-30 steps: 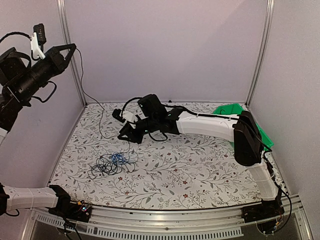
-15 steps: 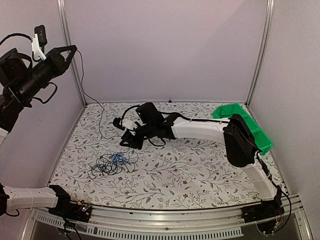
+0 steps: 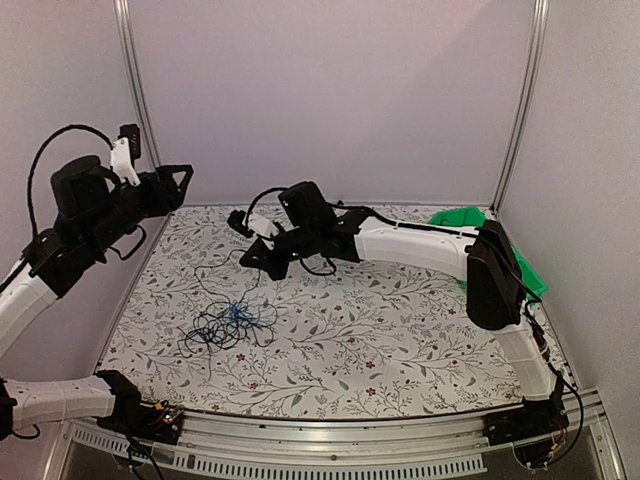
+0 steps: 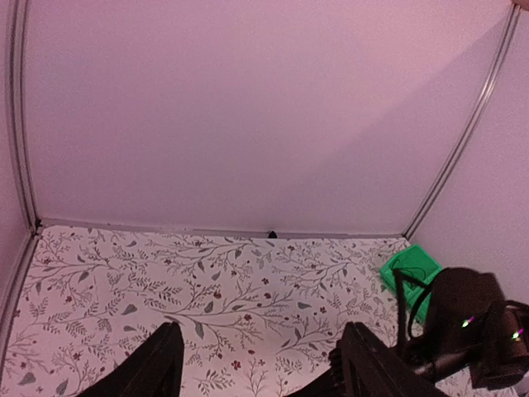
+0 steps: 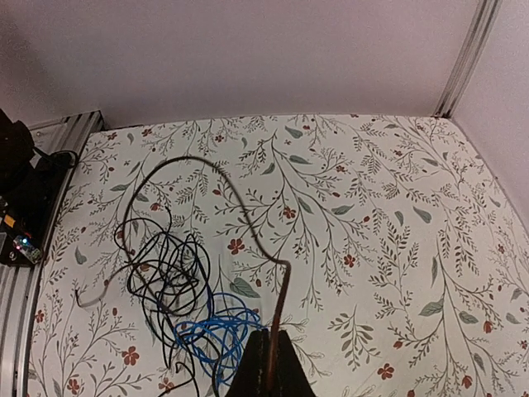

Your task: Untangle the cables

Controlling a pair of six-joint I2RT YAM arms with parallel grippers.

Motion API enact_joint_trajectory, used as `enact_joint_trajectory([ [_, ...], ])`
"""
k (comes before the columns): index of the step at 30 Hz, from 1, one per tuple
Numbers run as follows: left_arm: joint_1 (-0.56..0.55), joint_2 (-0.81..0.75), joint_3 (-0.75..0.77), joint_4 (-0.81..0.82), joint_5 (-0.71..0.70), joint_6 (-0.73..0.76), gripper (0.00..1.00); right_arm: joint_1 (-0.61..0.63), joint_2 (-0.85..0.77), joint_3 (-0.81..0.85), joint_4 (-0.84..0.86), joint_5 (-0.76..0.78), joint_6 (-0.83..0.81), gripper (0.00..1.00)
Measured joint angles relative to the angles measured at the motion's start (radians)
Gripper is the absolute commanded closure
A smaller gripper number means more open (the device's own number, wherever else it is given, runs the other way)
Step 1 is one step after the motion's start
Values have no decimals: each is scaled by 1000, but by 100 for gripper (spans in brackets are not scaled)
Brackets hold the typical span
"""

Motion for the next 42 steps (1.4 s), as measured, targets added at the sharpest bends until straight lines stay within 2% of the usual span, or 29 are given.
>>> enact_joint_trajectory([
  [7, -8, -12, -396, 75, 34, -116, 35, -35, -72, 71, 0, -5, 16, 100],
  [12, -59, 6, -518, 194, 58, -167, 35, -45, -79, 84, -5, -13, 27, 100],
  [18, -85, 122, -587, 397, 43, -138, 37, -44, -79, 90, -22, -42, 49, 100],
  [24, -90, 350, -595, 587, 90, -91, 42, -43, -79, 90, -29, -63, 60, 100],
  [27, -94, 468, -594, 685, 106, -87, 48, -43, -79, 90, -29, -77, 63, 100],
  [30, -97, 581, -581, 756, 112, -89, 62, -43, -79, 90, -32, -95, 71, 100],
  [32, -98, 657, -557, 784, 116, -95, 68, -43, -79, 100, -47, -108, 74, 100],
  [36, -99, 777, -509, 818, 145, -120, 75, -53, -80, 158, -90, -147, 74, 100],
  [42, -100, 843, -493, 816, 175, -162, 77, -112, -108, 322, -129, -203, 58, 100],
])
